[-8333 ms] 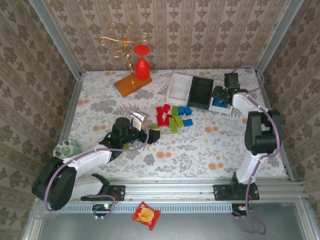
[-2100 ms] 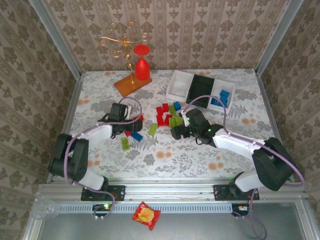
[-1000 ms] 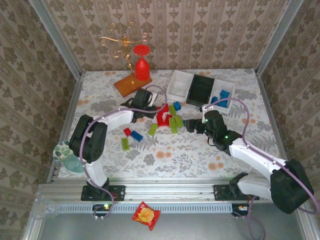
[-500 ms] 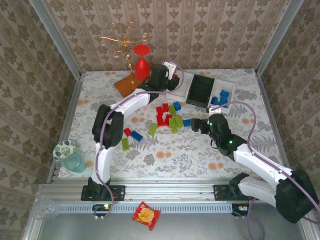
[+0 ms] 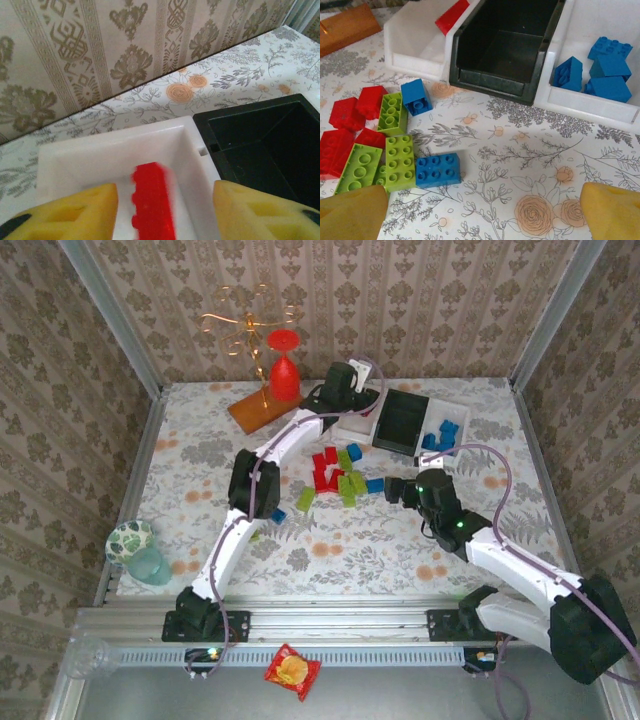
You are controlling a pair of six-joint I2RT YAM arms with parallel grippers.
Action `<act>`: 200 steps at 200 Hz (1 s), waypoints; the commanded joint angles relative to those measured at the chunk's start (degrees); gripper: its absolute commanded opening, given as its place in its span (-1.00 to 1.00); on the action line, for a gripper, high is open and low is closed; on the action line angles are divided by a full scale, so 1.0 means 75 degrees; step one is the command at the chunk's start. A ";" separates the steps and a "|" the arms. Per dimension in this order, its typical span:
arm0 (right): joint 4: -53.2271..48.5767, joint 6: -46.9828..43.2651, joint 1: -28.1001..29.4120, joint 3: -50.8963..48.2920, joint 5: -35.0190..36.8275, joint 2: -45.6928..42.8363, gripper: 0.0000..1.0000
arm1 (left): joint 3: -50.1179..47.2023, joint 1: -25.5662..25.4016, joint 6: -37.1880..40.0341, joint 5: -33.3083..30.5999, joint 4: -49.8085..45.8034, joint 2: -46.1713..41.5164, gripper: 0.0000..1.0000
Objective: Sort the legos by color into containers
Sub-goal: Place the lego in the container, then pick up the lego from the center of the table.
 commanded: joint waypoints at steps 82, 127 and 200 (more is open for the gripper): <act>0.0655 -0.0497 0.0549 0.0163 -0.0020 0.0542 1.00 | -0.3623 0.0008 0.0050 0.0843 0.1412 -0.3242 0.47; 0.0474 -0.0520 0.0592 0.0187 -0.0086 0.0247 1.00 | -0.6705 0.0107 0.0261 0.0081 0.1205 -0.5489 0.53; 0.0347 -0.0383 0.0630 0.0303 -0.0305 0.0355 1.00 | -1.1292 0.1144 -0.0474 -0.0417 -0.0279 -0.8597 0.54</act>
